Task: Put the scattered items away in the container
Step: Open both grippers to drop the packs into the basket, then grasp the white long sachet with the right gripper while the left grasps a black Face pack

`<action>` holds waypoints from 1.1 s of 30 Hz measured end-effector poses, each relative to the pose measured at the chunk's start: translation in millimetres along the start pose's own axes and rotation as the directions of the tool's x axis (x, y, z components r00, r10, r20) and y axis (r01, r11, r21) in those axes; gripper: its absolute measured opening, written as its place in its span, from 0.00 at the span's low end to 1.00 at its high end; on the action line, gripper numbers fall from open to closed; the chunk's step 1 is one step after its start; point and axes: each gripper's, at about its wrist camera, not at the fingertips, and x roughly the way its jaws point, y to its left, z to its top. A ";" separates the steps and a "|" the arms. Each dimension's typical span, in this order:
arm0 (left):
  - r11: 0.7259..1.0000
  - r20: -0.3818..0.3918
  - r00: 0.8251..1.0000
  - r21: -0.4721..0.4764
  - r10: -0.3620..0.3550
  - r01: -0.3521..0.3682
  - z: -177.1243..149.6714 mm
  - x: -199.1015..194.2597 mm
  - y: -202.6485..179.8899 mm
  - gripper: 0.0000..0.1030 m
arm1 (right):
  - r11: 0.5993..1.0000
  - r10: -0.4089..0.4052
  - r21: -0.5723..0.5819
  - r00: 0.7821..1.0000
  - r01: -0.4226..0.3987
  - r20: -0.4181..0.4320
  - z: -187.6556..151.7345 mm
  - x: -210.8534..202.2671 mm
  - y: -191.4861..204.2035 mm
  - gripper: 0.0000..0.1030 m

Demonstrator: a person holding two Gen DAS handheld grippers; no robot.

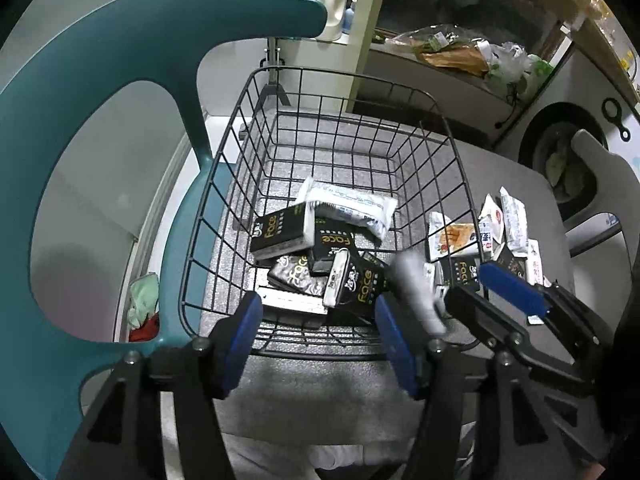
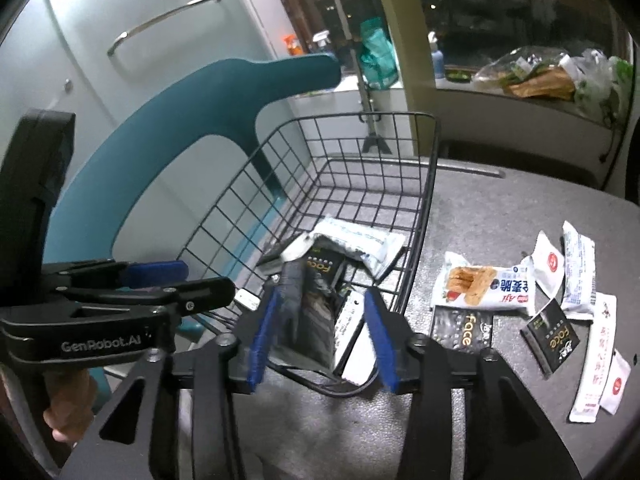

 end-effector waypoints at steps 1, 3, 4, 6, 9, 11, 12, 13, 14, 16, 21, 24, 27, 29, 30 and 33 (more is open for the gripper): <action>1.000 0.005 1.000 -0.008 -0.003 0.003 -0.8 -1.9 0.4 0.63 | 1.000 -0.001 0.002 1.000 0.001 0.006 0.3 -3.1 -1.2 0.46; 1.000 0.010 1.000 -0.017 -0.022 0.022 -0.9 -6.4 0.6 0.63 | 1.000 -0.016 -0.002 1.000 0.016 0.021 2.5 -10.9 -4.4 0.46; 0.999 0.014 0.999 -0.017 -0.028 0.029 -0.5 -8.9 -0.7 0.63 | 1.000 -0.025 -0.006 0.999 0.026 0.025 2.3 -14.2 -5.6 0.46; 0.999 0.023 0.999 -0.013 -0.030 0.030 -0.2 -12.5 -4.3 0.63 | 0.999 -0.053 -0.010 0.998 0.053 0.038 1.2 -25.4 -11.2 0.46; 0.999 0.025 0.998 0.003 -0.054 0.054 0.2 -15.6 -19.1 0.63 | 0.994 -0.105 -0.003 0.993 0.106 0.056 -2.4 -41.4 -26.1 0.46; 0.997 0.015 0.997 0.028 -0.077 0.076 -0.7 -12.4 -38.3 0.63 | 0.989 -0.149 0.008 0.987 0.148 0.059 -6.5 -52.2 -41.8 0.46; 0.996 0.007 0.996 0.041 -0.085 0.085 -2.5 -9.9 -48.5 0.63 | 0.983 -0.184 0.019 0.981 0.183 0.062 -10.0 -58.5 -53.6 0.46; 0.994 -0.001 0.995 0.059 -0.095 0.095 -5.0 -7.0 -61.6 0.63 | 0.978 -0.209 0.026 0.976 0.207 0.062 -13.1 -62.3 -62.8 0.46; 0.991 -0.010 0.994 0.077 -0.105 0.105 -7.7 -3.4 -75.0 0.63 | 0.972 -0.234 0.031 0.970 0.233 0.058 -16.5 -66.0 -72.5 0.46; 0.985 -0.031 0.991 0.115 -0.127 0.130 -13.1 4.3 -102.1 0.63 | 0.954 -0.296 0.054 0.954 0.294 0.045 -27.0 -75.0 -99.4 0.46; 0.965 -0.037 0.995 0.245 -0.089 0.096 -29.2 24.7 -172.3 0.73 | 0.921 -0.372 0.117 0.928 0.372 -0.027 -59.6 -81.4 -161.2 0.46; 0.957 -0.084 0.989 0.254 -0.119 0.137 -34.9 39.1 -201.4 0.73 | 0.907 -0.392 0.140 0.917 0.398 -0.068 -79.8 -79.6 -191.9 0.46; 0.949 -0.117 0.980 0.256 -0.159 0.185 -39.1 52.4 -223.3 0.73 | 0.891 -0.412 0.169 0.907 0.421 -0.087 -90.9 -77.9 -217.1 0.46; 0.946 -0.127 0.982 0.275 -0.139 0.170 -39.6 65.2 -236.9 0.73 | 0.878 -0.434 0.178 0.896 0.445 -0.098 -95.7 -76.4 -230.7 0.46; 0.946 -0.137 0.981 0.274 -0.138 0.172 -39.9 72.4 -240.8 0.73 | 0.871 -0.442 0.185 0.890 0.455 -0.108 -98.3 -75.6 -239.5 0.46; 0.948 -0.179 0.972 0.252 -0.150 0.193 -37.2 97.5 -252.5 0.73 | 0.876 -0.416 0.214 0.902 0.432 -0.118 -102.8 -70.8 -254.2 0.46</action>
